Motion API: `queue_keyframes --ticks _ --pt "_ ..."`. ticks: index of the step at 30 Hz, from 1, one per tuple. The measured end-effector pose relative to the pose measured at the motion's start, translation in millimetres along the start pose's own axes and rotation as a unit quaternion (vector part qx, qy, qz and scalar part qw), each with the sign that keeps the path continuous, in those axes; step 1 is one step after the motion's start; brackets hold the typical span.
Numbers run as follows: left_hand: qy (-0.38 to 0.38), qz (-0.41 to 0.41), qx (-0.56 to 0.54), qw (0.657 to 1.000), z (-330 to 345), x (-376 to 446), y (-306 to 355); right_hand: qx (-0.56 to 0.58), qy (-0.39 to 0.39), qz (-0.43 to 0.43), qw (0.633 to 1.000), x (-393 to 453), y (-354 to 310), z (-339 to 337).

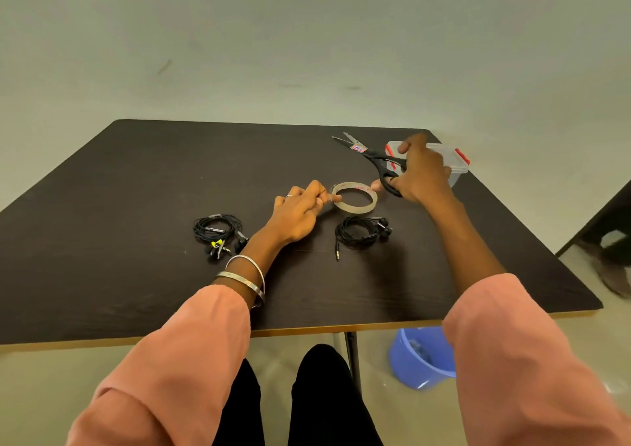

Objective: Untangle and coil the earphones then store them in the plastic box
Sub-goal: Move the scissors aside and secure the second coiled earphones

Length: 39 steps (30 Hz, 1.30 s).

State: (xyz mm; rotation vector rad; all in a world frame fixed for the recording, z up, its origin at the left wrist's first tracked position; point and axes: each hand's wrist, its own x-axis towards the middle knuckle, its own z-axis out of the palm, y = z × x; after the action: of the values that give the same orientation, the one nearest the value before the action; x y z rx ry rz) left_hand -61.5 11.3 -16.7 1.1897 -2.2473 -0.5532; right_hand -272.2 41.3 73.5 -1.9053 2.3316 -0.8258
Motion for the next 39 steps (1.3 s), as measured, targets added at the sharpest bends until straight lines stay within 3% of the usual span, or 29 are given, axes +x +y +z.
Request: queue_keyframes --ticks 5,8,14,18,20,22,24,26,28,34,39 --pt "0.030 -0.028 -0.117 0.992 -4.2 -3.6 3.7 0.200 -0.054 0.118 0.971 -39.5 34.9 -8.1" --pt "0.073 -0.046 -0.212 0.973 -4.2 -6.8 3.8 0.222 -0.053 0.172 0.958 -63.4 56.7 -12.5" --pt "0.211 -0.097 -0.262 0.937 -2.7 -11.9 9.3 0.092 -0.050 0.200 0.974 -88.4 78.1 -9.5" --pt "0.225 -0.149 -0.268 0.925 1.3 -12.2 17.3 -0.086 -0.113 0.211 0.967 -89.7 59.7 -15.3" --pt "0.226 -0.160 -0.268 0.923 1.5 -12.7 20.5 -0.153 -0.092 0.186 0.966 -89.1 42.7 -19.5" --pt "0.223 -0.159 -0.265 0.924 1.1 -13.6 22.8 -0.094 -0.041 0.123 0.987 -85.8 24.5 -19.8" --pt "0.211 -0.150 -0.268 0.928 1.0 -14.1 24.4 0.093 -0.044 0.063 0.993 -81.9 5.3 -13.7" --pt "0.195 -0.138 -0.274 0.932 2.3 -14.4 25.4 0.265 -0.075 0.044 0.960 -76.0 -12.1 -2.9" --pt "0.182 -0.121 -0.281 0.935 3.5 -15.0 25.2 0.347 -0.102 0.041 0.931 -65.5 -21.2 12.7" --pt "0.160 -0.098 -0.329 0.925 4.9 -13.3 21.6 0.424 -0.188 0.003 0.886 -42.3 -25.4 41.9" --pt "0.168 -0.095 -0.354 0.915 5.5 -5.9 18.5 0.439 -0.176 -0.011 0.881 -32.5 -20.5 46.2"
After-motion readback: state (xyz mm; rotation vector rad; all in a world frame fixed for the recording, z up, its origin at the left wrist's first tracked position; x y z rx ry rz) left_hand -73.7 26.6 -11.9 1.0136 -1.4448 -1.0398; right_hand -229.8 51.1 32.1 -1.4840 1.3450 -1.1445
